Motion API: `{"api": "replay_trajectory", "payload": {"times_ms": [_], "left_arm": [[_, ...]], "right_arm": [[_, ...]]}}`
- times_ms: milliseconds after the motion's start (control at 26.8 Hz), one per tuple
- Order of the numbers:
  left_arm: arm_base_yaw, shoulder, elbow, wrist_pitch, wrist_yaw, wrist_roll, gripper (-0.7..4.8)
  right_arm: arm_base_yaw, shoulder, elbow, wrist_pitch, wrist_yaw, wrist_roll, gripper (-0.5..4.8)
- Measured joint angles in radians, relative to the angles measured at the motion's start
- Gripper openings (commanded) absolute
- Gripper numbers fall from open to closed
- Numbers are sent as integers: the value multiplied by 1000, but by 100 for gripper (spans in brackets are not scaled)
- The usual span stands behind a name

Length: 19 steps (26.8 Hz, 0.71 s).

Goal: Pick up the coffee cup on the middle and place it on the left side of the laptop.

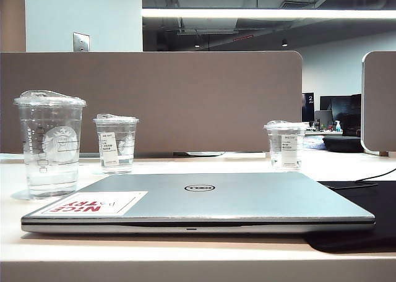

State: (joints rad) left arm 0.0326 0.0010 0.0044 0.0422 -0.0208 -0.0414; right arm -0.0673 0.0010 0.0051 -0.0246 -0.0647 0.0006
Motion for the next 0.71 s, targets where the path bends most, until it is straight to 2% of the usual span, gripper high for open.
{"api": "replay_trajectory", "payload": {"times_ms": [710], "left_arm": [[0,0,0,-14,18,11,-5]], "right_arm": [[0,0,0,0,0,0,-5]]}}
